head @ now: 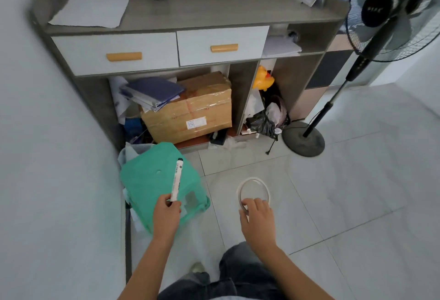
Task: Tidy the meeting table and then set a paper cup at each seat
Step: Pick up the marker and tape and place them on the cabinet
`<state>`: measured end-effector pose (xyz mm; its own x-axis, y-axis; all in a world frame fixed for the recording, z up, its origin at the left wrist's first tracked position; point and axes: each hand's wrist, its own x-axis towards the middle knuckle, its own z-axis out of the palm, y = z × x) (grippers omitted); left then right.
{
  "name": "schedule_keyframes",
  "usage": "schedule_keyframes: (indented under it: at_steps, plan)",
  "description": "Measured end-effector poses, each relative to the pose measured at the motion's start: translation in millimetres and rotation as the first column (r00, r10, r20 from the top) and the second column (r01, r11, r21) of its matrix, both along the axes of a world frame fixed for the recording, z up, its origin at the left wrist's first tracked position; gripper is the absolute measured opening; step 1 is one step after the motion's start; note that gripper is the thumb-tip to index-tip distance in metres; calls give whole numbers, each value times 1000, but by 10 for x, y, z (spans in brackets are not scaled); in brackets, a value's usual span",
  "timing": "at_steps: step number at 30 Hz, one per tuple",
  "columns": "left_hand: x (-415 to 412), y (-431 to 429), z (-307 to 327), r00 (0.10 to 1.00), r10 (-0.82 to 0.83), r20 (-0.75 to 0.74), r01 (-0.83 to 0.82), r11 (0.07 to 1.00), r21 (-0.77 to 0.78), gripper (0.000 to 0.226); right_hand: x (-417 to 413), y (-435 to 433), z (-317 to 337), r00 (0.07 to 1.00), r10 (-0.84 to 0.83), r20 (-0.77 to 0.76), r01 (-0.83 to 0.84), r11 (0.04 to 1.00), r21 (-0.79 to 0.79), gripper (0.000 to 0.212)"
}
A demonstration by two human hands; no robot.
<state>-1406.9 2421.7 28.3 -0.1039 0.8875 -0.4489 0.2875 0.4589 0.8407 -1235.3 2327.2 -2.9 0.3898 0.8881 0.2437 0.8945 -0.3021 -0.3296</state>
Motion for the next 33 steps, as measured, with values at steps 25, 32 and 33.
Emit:
schedule_keyframes:
  at_steps: [25,32,33]
  plan:
    - [1774,3748,799,891,441,-108,-357,828,434,24,2360,4380,815,961,254,106,-275,866,417,17]
    - [1549,4702,1155,888,438,-143,-293,777,557,24,2002,5609,1238,875,431,221,-482,727,489,9]
    - [1513,4877,1168,881,436,-182,-267,777,571,23,1944,5783,1273,859,447,251,-511,715,476,6]
